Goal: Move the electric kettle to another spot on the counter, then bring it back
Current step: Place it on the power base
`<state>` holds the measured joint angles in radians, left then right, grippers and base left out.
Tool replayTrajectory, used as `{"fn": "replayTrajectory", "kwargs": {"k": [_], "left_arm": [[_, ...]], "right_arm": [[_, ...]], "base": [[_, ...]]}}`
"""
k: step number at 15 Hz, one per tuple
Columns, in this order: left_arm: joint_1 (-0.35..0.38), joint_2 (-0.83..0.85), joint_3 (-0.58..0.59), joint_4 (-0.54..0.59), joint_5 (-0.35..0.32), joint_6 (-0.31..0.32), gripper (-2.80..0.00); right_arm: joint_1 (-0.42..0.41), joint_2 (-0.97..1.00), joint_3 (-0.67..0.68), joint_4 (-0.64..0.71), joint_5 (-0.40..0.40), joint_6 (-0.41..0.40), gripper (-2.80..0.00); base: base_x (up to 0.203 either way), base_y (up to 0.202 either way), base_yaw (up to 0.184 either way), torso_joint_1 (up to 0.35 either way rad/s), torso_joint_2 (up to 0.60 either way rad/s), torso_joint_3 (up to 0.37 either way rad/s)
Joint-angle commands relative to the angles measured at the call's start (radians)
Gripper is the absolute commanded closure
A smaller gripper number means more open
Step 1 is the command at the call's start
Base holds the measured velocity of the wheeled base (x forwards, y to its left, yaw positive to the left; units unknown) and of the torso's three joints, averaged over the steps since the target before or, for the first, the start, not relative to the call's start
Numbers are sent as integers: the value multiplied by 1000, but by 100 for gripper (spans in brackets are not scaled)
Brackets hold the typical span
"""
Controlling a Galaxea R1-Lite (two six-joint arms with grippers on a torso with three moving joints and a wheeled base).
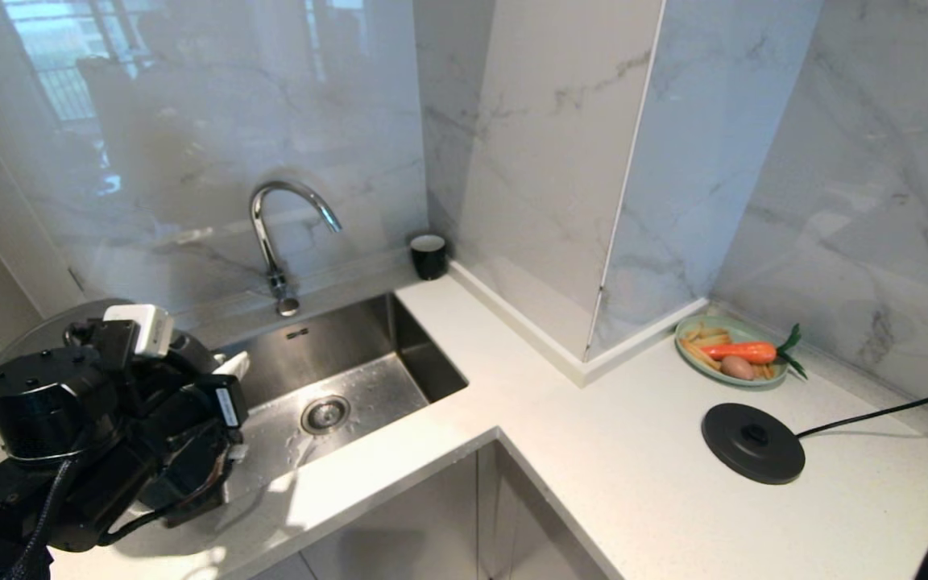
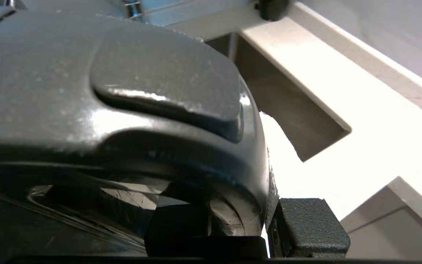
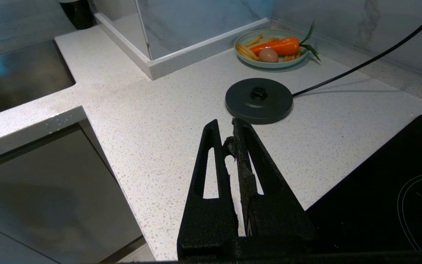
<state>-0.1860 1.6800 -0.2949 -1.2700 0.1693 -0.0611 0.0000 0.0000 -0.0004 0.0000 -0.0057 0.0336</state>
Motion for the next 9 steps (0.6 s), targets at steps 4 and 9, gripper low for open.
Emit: {"fn": "replayTrajectory", "kwargs": {"k": [4,9], "left_arm": [[-71,-39,69,-8,11,0,0],[-107,-55,117,-12,7,-31,0]], "right_arm": [[0,2,0,0,0,0,0],[0,2,0,0,0,0,0]], "base": [[0,0,0,0,0,0],[0,0,0,0,0,0]]}}
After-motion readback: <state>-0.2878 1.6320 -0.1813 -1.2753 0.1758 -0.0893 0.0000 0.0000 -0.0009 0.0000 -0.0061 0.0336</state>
